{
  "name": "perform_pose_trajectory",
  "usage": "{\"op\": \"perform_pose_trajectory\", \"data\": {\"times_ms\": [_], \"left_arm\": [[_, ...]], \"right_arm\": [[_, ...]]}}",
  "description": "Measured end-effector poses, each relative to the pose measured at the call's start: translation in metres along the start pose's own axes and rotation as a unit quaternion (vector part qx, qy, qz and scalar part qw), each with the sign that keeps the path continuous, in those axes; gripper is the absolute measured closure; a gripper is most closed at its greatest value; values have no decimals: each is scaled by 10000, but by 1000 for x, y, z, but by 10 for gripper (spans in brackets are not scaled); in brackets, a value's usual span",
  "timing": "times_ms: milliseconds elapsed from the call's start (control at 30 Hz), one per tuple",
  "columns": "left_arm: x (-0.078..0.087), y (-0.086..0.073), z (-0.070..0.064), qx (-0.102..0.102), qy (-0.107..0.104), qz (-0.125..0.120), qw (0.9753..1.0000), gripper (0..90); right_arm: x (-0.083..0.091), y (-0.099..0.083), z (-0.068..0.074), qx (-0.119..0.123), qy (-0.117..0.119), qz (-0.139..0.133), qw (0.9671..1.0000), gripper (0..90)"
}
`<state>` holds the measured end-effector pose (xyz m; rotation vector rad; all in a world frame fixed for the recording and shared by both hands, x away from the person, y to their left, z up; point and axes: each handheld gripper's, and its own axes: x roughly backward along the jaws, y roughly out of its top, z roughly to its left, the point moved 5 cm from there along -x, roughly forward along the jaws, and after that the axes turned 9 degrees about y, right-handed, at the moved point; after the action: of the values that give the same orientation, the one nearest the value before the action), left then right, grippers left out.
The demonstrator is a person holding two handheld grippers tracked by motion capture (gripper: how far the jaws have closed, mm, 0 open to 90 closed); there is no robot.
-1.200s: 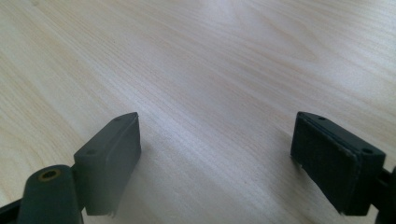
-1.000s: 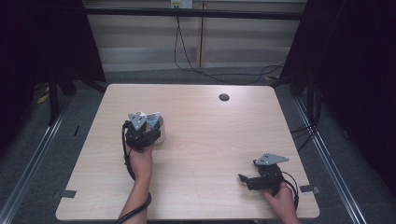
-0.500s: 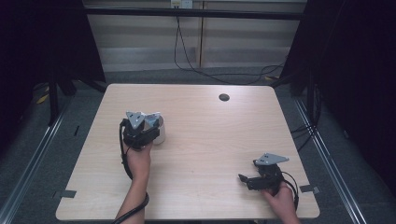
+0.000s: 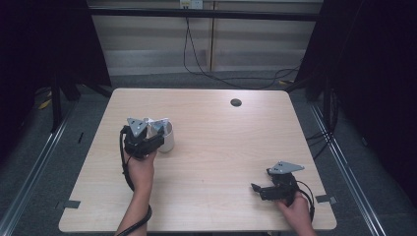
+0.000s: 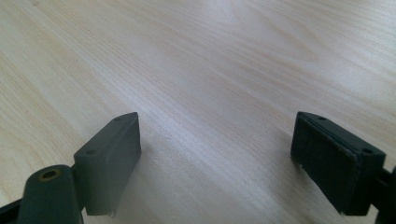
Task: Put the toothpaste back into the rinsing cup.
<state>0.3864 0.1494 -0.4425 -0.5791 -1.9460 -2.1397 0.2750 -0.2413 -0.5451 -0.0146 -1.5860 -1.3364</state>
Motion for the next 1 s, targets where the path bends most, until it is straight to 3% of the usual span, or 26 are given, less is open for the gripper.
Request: {"op": "perform_pose_trajectory", "data": {"times_ms": [233, 567, 1000], "left_arm": [[2, -4, 3, 78, -70, 88, 9999, 283], [5, -9, 4, -17, -222, 170, 9996, 246], [11, -22, 12, 57, -269, 256, 9993, 230]], "right_arm": [[0, 0, 0, -4, 0, 0, 10000, 155], [0, 0, 0, -3, 0, -1, 10000, 155], [0, 0, 0, -2, 0, 0, 10000, 154]]}}
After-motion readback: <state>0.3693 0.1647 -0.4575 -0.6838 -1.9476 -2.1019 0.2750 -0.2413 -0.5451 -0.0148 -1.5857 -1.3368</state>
